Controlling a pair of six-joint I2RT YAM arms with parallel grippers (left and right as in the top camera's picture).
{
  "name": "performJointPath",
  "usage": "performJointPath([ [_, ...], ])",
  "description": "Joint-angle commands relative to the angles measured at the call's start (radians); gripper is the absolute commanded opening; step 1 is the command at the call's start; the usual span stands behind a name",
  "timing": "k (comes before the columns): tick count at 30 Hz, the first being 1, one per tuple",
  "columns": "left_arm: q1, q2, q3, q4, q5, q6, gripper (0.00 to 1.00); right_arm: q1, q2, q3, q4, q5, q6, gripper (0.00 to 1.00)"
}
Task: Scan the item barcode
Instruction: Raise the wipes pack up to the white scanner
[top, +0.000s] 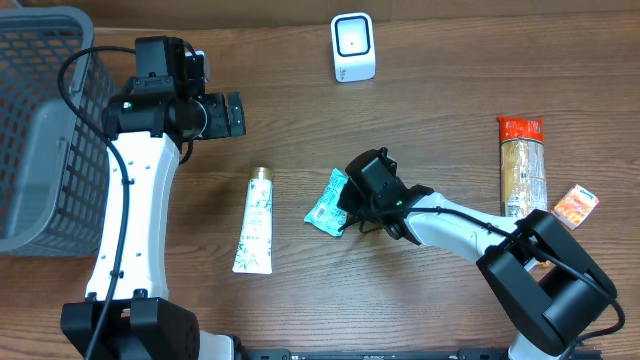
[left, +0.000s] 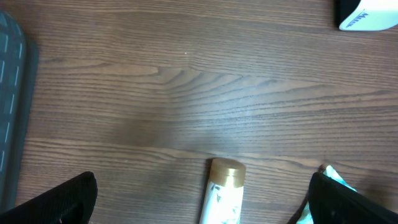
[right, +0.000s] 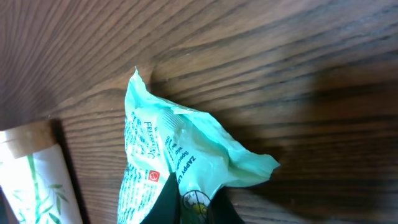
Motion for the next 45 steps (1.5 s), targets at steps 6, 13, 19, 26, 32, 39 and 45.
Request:
performJointPath([
  [6,-0.013,-0.005,0.011,0.004,-0.006,-0.014,1.0,-0.115,-0.121,-0.029,-0.053,-0.26,-0.237,0.04],
  [13,-0.013,-0.005,0.011,0.005,-0.006,-0.014,1.0,-0.257,-0.369,-0.029,-0.123,-0.628,-0.601,0.04],
  [19,-0.013,-0.005,0.011,0.005,-0.006,-0.014,1.0,-0.26,-0.445,-0.029,-0.194,-0.629,-0.686,0.04],
  [26,-0.013,-0.005,0.011,0.005,-0.006,-0.014,1.0,-0.259,-0.445,-0.029,-0.2,-0.628,-0.729,0.04],
  [32,-0.013,-0.005,0.011,0.005,-0.006,-0.014,1.0,-0.259,-0.445,0.135,-0.334,-0.461,-0.834,0.04],
  [39,-0.013,-0.005,0.011,0.005,-0.006,-0.014,1.0,-0.259,-0.43,0.538,-0.598,-0.262,-1.149,0.03],
  [45,-0.013,-0.005,0.011,0.005,-0.006,-0.014,1.0,-0.256,-0.413,0.623,-0.359,-0.209,-1.358,0.04],
])
